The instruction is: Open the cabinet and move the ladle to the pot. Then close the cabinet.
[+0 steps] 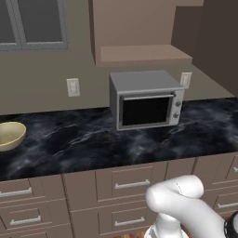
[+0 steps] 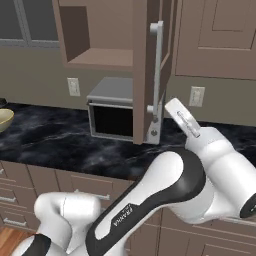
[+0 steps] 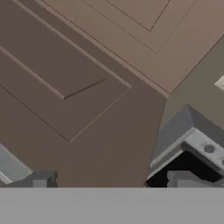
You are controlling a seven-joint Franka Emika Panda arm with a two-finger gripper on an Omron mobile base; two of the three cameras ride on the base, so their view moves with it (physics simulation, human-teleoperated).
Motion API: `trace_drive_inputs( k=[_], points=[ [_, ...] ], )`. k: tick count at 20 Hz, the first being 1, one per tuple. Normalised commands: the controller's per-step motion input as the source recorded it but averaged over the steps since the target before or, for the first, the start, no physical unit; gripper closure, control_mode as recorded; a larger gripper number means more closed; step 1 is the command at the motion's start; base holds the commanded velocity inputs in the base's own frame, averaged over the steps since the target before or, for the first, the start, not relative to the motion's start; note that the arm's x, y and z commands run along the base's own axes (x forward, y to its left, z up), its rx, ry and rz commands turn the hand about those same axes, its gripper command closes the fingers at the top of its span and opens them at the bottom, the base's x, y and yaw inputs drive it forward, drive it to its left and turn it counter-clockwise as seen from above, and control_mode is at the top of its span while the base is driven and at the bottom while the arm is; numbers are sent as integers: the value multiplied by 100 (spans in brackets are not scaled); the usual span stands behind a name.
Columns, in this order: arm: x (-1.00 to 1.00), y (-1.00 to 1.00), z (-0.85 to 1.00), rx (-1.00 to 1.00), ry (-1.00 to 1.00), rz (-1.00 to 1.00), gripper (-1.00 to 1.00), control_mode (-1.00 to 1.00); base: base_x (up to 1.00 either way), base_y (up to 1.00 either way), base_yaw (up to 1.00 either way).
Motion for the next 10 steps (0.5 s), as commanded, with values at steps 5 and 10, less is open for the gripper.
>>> trace_drive_inputs(
  k=[5, 10],
  points=[
    [96, -18, 0, 23, 0, 9, -100, -100, 0, 0, 0],
    [60, -1, 0, 19, 0, 10, -100, -100, 0, 0, 0]
  ],
)
